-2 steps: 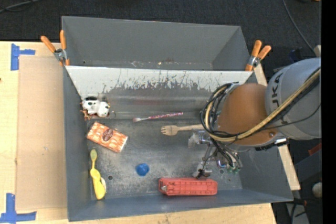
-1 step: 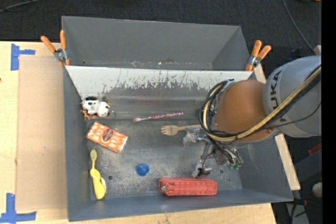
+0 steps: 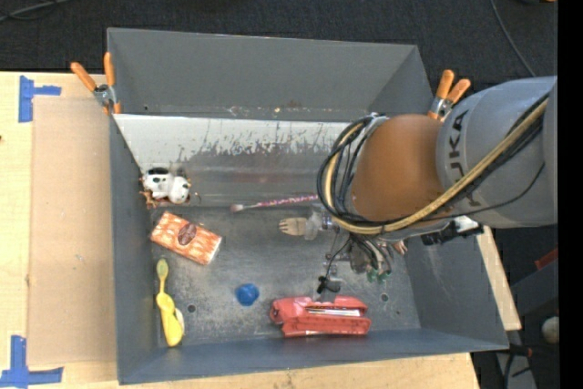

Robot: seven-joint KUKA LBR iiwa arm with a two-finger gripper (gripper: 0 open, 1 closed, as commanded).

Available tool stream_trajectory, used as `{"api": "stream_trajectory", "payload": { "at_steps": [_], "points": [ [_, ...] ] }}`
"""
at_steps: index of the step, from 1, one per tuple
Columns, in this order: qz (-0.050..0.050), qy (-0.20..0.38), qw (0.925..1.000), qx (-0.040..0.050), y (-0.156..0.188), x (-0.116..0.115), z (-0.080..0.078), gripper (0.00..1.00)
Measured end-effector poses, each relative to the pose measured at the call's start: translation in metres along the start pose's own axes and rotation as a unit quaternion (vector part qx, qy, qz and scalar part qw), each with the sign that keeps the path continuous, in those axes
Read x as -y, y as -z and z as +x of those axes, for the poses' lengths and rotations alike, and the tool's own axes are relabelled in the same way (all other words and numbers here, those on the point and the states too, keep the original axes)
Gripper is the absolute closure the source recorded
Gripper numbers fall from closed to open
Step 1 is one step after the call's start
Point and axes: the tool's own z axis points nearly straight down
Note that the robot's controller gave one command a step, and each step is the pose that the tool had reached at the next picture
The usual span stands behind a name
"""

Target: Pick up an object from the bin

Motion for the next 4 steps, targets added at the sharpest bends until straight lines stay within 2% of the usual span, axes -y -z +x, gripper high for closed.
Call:
{"api": "stream_trajectory", "payload": {
  "at_steps": [1,2,3,4],
  "points": [
    [0.0,0.042,0.9991,-0.0001,0.005,0.009,0.005,0.0],
    [-0.002,0.013,0.9999,0.0001,0.0,0.018,0.032,0.0],
    [0.0,0.057,0.9984,-0.0002,0.004,0.038,0.04,0.0],
    [-0.001,0.099,0.995,0.0113,-0.05,0.032,0.042,0.0]
  ]
}}
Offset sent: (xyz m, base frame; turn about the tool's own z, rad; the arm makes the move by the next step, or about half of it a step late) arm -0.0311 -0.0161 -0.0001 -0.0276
